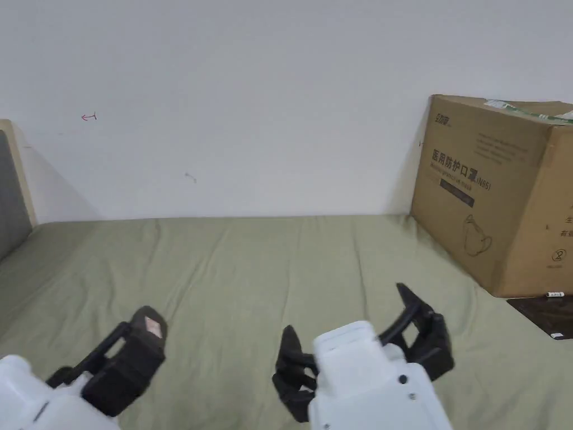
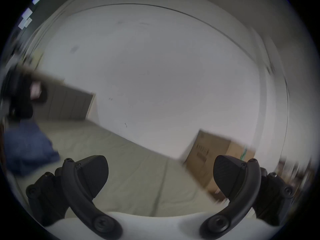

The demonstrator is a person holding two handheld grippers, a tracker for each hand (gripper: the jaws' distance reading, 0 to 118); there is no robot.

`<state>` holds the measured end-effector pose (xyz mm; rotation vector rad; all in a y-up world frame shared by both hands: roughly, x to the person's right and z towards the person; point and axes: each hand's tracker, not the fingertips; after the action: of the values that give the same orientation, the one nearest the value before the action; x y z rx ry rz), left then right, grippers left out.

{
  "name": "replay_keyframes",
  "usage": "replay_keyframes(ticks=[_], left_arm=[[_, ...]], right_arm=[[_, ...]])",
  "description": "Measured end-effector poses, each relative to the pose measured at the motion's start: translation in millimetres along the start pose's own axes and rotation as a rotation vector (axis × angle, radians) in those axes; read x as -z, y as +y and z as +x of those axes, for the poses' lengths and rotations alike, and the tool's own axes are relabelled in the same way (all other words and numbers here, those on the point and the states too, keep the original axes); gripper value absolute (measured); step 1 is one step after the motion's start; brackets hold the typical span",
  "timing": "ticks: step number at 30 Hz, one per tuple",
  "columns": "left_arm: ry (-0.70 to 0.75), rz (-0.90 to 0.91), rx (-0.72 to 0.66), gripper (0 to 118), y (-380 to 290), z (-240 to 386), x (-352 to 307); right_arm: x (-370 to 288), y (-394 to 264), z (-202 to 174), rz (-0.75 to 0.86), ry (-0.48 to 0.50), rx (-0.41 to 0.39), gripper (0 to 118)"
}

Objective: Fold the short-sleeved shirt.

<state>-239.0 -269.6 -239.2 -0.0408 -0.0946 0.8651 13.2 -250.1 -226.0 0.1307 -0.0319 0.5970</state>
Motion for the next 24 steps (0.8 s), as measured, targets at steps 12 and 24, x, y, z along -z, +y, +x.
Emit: replay_keyframes(ticks=[12,24], left_arm=[[0.126,-0.114,0.317,118,-14.3,14.6,18.1],[0.027,-0.011,1.056,118,-52.8,62.0,6.6]], right_arm=[[15.9,-13.8,-11.4,-0.186,0.141,0.054,118],[2.5,-65.2,56.2,-0.330,0.022,0.832,118]])
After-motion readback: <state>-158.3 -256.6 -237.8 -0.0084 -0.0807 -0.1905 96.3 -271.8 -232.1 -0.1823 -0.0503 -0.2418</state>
